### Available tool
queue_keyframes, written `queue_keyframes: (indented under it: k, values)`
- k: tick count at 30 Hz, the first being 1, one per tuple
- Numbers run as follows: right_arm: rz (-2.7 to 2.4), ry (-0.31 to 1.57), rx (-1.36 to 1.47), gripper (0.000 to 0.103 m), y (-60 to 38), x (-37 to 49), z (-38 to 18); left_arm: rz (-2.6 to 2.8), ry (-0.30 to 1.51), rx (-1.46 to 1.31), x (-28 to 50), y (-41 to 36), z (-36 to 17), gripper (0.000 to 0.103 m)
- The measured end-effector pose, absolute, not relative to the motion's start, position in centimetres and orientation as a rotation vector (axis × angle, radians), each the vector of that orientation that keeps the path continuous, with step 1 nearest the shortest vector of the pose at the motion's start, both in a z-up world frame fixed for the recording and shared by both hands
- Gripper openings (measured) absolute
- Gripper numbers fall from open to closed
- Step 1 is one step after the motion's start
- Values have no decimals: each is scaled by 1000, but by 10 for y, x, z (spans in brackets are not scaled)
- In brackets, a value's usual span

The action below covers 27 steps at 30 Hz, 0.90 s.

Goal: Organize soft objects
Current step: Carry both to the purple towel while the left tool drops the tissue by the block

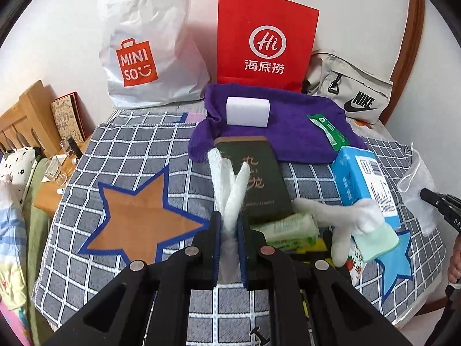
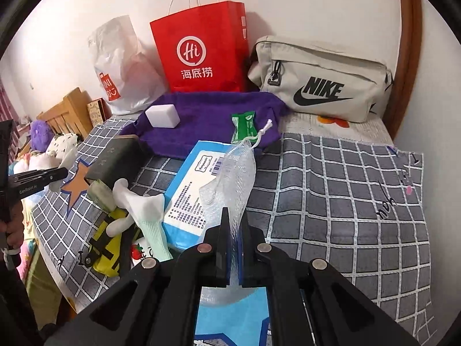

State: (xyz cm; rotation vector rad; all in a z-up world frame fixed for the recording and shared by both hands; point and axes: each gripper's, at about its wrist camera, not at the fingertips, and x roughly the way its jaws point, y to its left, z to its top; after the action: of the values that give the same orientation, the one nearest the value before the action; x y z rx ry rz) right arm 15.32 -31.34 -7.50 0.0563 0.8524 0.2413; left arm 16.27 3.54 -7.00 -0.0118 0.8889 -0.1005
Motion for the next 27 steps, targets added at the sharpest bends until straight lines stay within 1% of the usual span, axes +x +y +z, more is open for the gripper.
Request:
queue_keyframes:
  k: [9, 27]
  values:
    - [229, 843, 55, 3, -314, 181, -66, -105, 902, -33, 192, 30, -68, 11]
    - [272, 819, 39, 3, -286, 279, -55, -122, 944, -55, 276, 18, -75, 11]
